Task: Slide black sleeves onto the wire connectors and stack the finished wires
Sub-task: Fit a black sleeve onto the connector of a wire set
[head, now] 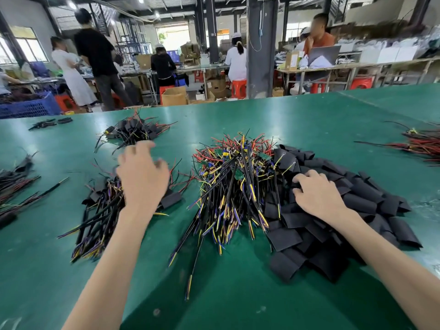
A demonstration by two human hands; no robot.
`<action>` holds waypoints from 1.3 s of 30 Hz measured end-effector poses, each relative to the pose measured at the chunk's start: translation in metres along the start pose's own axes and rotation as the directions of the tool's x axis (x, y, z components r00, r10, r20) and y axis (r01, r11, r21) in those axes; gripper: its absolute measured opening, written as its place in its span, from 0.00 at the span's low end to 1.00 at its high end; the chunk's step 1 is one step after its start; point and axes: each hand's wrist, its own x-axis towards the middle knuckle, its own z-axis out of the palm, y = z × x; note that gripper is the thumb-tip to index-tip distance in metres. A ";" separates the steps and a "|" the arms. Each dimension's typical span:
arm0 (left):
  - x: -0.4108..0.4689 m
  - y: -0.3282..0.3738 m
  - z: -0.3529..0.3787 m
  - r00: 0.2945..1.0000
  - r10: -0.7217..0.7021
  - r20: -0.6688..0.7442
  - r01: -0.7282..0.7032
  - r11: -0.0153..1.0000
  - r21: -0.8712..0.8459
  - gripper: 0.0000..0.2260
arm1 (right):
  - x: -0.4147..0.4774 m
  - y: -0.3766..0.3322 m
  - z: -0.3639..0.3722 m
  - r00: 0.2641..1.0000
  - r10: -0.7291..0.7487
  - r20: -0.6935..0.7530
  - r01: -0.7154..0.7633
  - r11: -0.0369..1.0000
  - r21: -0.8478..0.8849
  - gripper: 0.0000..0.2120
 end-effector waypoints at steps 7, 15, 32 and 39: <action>0.018 0.084 0.054 0.893 0.158 0.422 -0.002 0.938 -0.347 0.08 | -0.002 0.001 0.001 0.999 -0.024 -0.034 0.024 1.000 -0.015 0.15; 0.051 0.112 0.083 0.777 0.048 0.628 -0.001 0.997 -0.075 0.18 | -0.004 -0.002 0.003 0.998 -0.027 -0.057 0.021 0.994 -0.103 0.15; 0.033 0.143 0.086 0.863 0.189 0.469 -0.282 0.949 0.137 0.04 | -0.007 -0.003 0.001 0.998 -0.006 -0.063 -0.001 0.993 -0.120 0.15; 0.028 0.150 0.081 0.866 0.228 0.446 -0.341 0.920 0.192 0.12 | -0.009 -0.006 0.004 0.998 -0.035 -0.048 0.027 0.987 -0.157 0.16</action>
